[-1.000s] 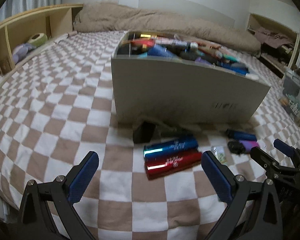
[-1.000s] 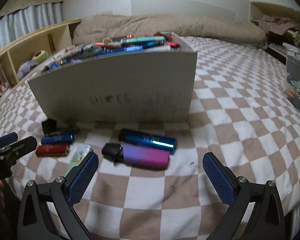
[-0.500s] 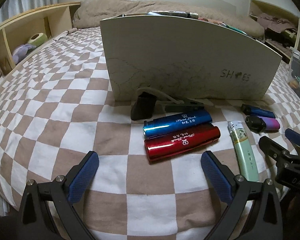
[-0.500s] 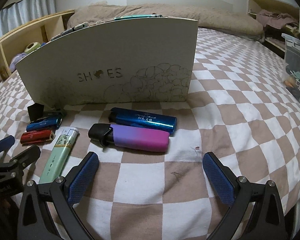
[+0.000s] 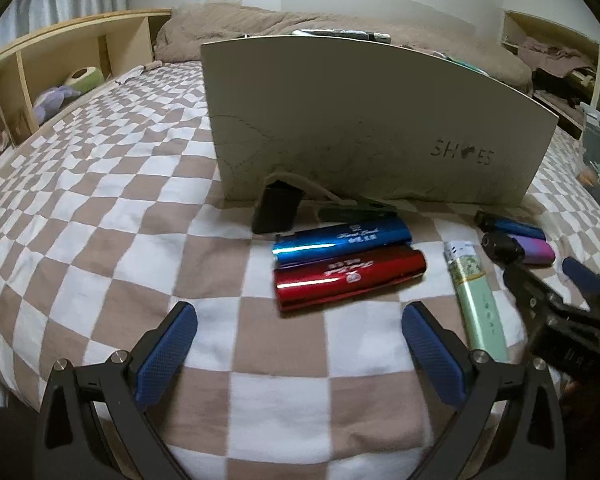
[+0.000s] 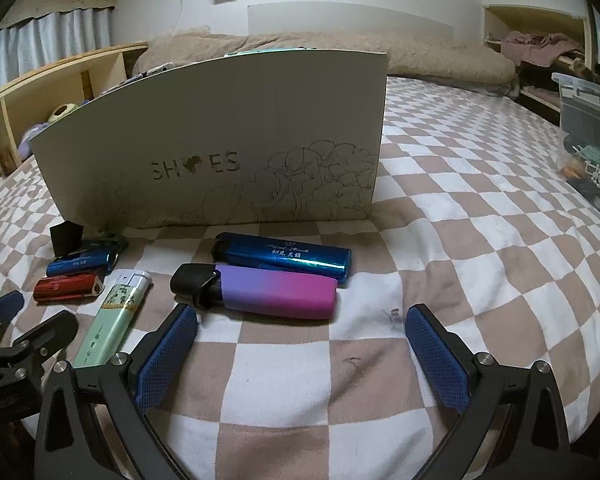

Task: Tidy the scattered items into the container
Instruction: 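Grasp the red lighter with the left gripper while the right grasps the purple-pink vape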

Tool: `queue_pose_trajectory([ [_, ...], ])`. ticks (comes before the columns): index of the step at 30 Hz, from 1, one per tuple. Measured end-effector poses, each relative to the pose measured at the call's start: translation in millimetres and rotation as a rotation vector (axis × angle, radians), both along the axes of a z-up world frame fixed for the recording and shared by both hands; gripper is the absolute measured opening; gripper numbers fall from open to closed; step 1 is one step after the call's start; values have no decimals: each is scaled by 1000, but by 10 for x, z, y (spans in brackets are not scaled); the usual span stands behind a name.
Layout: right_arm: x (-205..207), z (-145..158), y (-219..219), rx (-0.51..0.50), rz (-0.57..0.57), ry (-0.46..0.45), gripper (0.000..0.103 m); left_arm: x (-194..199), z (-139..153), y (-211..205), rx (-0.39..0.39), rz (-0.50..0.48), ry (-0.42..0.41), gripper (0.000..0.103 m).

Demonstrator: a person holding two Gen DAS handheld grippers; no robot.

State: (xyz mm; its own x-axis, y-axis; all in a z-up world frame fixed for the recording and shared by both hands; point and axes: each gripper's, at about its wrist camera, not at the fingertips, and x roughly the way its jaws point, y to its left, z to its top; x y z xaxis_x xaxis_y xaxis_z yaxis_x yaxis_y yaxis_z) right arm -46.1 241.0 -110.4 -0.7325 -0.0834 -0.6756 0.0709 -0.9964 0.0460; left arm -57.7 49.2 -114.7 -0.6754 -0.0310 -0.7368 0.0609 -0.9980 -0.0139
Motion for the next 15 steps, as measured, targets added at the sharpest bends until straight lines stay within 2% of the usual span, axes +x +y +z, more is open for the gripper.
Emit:
queue_pose_trajectory([
  [9,12,-17,163,-48,1,-6,103,-207,14,134,38,26,-15,103],
  [15,64,-21,202,-42,3,-4,103,-325,-2,155,32,23,-9,103],
])
